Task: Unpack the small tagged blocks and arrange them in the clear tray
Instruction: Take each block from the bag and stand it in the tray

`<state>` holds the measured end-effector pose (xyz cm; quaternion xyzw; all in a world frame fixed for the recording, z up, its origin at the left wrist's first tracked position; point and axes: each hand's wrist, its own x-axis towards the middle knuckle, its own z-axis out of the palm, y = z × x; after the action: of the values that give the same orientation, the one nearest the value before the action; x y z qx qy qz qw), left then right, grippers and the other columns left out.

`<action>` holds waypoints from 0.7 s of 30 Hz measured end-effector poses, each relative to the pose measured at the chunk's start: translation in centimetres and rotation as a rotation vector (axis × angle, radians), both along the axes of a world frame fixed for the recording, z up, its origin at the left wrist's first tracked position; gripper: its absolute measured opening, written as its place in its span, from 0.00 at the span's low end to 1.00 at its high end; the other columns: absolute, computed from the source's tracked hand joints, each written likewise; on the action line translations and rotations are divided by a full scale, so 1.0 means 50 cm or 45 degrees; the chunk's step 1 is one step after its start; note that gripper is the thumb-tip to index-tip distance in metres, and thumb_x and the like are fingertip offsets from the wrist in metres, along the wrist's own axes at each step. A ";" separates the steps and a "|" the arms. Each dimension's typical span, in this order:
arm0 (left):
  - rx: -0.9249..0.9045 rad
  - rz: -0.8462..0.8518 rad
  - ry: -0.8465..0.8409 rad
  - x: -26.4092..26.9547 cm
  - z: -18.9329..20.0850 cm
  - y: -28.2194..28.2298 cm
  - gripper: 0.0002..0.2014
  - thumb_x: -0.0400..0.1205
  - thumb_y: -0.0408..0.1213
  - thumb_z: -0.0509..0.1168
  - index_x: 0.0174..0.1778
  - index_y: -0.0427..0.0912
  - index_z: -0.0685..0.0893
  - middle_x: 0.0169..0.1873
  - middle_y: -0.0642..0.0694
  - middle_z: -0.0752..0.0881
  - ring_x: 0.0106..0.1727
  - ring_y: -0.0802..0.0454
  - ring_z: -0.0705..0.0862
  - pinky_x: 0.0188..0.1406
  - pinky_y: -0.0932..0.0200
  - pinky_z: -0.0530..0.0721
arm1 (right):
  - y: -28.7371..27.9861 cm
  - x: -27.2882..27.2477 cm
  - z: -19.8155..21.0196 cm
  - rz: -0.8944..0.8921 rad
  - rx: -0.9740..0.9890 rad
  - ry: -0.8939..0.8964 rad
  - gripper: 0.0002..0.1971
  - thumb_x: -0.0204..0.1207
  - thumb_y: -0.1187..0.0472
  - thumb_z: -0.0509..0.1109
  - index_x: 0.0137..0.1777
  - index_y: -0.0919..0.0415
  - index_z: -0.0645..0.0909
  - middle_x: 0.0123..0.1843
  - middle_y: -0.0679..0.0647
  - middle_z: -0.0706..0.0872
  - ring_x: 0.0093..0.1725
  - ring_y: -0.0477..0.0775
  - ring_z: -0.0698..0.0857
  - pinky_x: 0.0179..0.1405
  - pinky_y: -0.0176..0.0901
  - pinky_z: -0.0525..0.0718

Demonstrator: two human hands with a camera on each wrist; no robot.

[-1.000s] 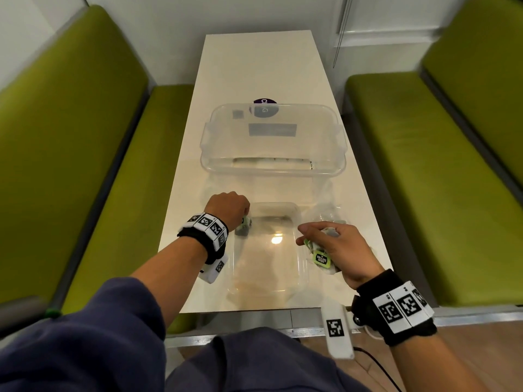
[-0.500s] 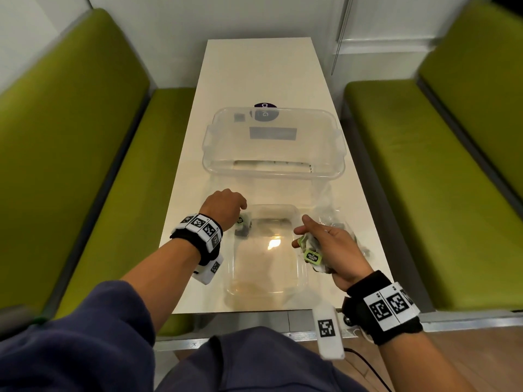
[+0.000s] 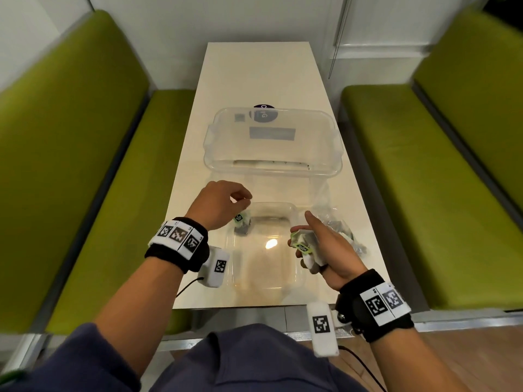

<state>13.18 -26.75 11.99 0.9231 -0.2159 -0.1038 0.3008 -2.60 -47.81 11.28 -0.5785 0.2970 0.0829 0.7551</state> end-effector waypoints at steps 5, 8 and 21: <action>-0.243 -0.239 0.380 -0.097 0.076 -0.018 0.12 0.80 0.54 0.76 0.53 0.53 0.93 0.42 0.55 0.93 0.39 0.54 0.91 0.40 0.56 0.89 | 0.022 0.002 -0.008 -0.017 0.028 -0.044 0.31 0.85 0.38 0.63 0.59 0.72 0.85 0.32 0.62 0.82 0.22 0.53 0.74 0.27 0.44 0.68; -0.243 -0.309 0.560 -0.134 0.080 -0.034 0.18 0.77 0.60 0.76 0.53 0.51 0.90 0.40 0.51 0.94 0.38 0.51 0.91 0.42 0.51 0.90 | 0.038 0.000 -0.010 0.010 0.034 -0.148 0.36 0.87 0.40 0.59 0.56 0.83 0.78 0.29 0.61 0.71 0.22 0.52 0.72 0.24 0.40 0.71; -0.450 -0.181 0.619 -0.134 0.035 -0.040 0.09 0.83 0.37 0.76 0.55 0.41 0.86 0.37 0.40 0.93 0.36 0.42 0.92 0.44 0.46 0.92 | 0.033 0.007 0.000 -0.133 0.292 -0.179 0.20 0.85 0.58 0.69 0.73 0.68 0.77 0.65 0.67 0.88 0.63 0.68 0.89 0.62 0.63 0.87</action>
<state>6.46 -28.76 13.76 0.7871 -0.2163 -0.3034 0.4916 -2.26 -46.16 11.26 -0.4766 0.2617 0.0363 0.8385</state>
